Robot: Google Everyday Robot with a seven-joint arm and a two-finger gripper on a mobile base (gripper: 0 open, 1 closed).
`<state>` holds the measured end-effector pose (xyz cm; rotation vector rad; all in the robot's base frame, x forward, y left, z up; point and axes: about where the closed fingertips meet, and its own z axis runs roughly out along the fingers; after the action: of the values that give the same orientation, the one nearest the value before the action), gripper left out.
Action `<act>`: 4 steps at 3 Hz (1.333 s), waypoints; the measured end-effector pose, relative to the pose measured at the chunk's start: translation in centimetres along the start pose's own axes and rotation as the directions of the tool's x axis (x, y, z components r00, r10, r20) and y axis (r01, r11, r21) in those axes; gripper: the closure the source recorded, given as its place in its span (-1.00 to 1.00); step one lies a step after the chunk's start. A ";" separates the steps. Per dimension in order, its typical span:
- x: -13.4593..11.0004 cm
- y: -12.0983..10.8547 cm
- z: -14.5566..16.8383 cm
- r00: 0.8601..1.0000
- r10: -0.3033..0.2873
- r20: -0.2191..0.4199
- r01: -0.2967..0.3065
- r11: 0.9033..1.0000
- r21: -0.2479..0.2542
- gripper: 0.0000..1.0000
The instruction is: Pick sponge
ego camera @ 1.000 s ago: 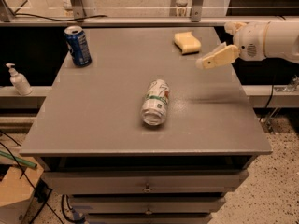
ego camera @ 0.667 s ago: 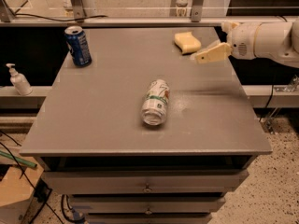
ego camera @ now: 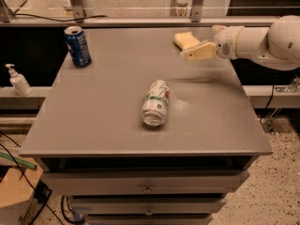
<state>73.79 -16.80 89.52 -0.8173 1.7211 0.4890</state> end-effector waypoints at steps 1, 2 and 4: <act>0.7 -1.0 2.5 1.000 0.021 -0.008 -0.021 1.000 0.002 -1.00; 1.3 -2.2 4.8 0.999 0.048 -0.015 -0.047 0.999 0.021 -1.00; 3.0 -4.7 7.5 0.994 0.099 -0.049 -0.096 0.993 0.067 -1.00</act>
Offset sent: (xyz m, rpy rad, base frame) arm 0.0742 0.0133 -0.0375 0.0270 0.0558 -0.0783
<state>81.72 -15.68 84.79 -0.7073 1.8222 0.4788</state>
